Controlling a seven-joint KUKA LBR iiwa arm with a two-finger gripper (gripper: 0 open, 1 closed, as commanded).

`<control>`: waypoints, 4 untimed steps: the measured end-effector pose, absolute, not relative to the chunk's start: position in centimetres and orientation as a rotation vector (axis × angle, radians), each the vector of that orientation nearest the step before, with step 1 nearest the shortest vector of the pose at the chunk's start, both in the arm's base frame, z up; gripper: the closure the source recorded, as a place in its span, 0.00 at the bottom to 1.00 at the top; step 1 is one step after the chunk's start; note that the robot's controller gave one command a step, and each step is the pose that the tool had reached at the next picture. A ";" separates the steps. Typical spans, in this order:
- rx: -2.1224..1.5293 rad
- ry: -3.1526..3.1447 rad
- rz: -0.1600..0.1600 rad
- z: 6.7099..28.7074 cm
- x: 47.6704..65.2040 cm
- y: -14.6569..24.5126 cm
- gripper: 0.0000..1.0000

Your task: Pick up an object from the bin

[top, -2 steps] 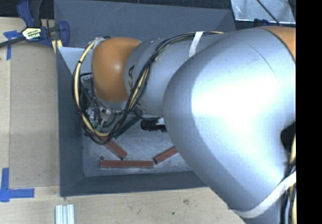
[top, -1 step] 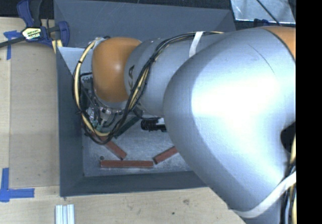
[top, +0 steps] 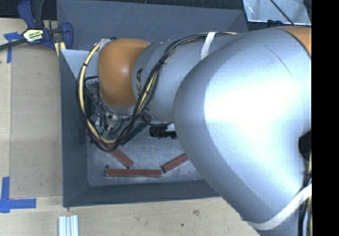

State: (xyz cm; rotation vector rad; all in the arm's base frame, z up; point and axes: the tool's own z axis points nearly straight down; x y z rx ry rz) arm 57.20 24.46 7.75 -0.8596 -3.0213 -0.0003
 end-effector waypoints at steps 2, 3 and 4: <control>-0.858 -3.020 0.003 12.0 57.2 24.4 1.00; -0.859 -3.023 -0.001 13.8 57.2 24.4 1.00; -0.859 -3.024 -0.002 15.3 57.2 24.4 1.00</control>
Offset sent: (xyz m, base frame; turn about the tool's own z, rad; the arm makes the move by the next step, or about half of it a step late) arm 0.0001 0.0000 0.0296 0.0000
